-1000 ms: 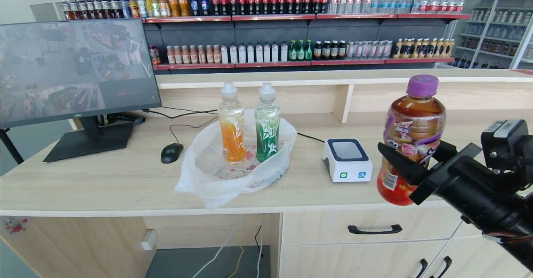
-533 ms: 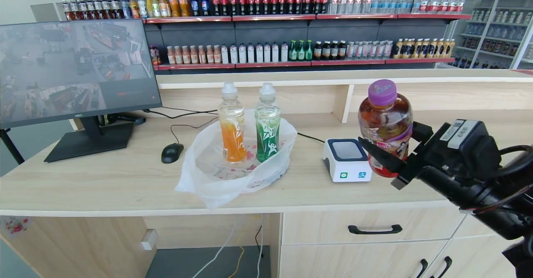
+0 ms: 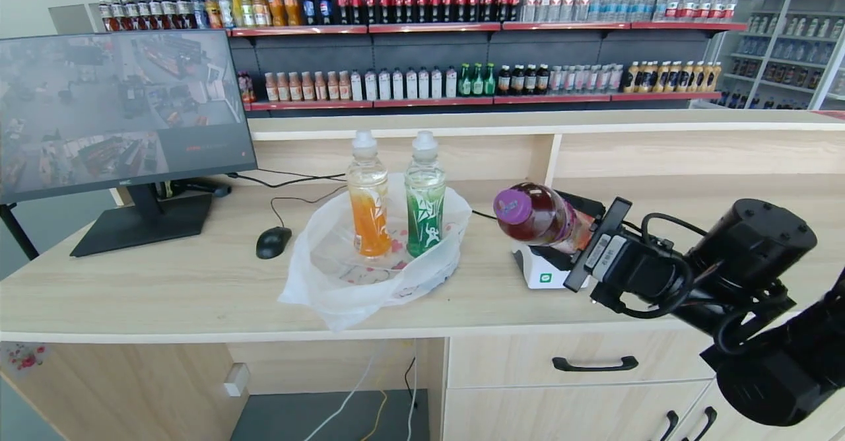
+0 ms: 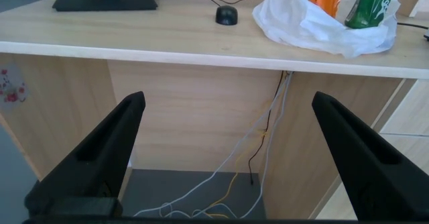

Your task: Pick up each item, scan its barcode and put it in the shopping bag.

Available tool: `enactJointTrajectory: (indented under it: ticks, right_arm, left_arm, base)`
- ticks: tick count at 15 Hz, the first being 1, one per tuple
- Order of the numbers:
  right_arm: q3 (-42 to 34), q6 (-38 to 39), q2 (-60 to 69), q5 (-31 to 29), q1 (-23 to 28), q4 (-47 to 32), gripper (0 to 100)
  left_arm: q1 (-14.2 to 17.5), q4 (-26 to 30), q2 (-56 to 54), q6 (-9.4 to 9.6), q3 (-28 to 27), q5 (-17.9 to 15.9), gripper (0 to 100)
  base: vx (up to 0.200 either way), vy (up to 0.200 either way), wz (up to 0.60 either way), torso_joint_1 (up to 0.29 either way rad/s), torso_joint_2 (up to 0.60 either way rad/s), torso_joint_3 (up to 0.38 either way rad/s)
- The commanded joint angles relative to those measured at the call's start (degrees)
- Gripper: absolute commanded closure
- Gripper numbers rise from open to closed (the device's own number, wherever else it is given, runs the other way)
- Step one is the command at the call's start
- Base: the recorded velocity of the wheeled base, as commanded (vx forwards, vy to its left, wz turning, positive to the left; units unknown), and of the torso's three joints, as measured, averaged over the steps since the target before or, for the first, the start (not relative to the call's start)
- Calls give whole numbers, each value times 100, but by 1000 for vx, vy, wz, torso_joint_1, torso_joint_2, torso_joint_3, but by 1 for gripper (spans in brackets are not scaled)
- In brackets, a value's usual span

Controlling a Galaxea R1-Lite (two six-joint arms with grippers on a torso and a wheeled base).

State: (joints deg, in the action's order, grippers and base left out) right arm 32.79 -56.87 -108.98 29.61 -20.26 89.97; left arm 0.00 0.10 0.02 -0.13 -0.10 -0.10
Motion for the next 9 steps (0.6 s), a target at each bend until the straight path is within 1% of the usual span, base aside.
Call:
enactJointTrajectory:
  ticks: [1,3,6,9]
  right_arm:
    - [403,-246,-501,352,128,3,100]
    - [465,-439,-721,555,268,3,100]
    - [693,-729,-976,1073,514,3,100]
    - [711,-799,-1020,1152,541,3,100]
  left_arm:
    - [0,-1,-2,-4,1,1,0]
    - [0,-1,-2,-4,1,1,0]
    - [0,-1,-2,-4,1,1,0]
    - [0,-1,-2,-4,1,1,0]
  base:
    - [0,0,0,0,0,0]
    - [0,0,0,0,0,0]
    - [0,0,0,0,0,0]
    - [0,0,0,0,0,0]
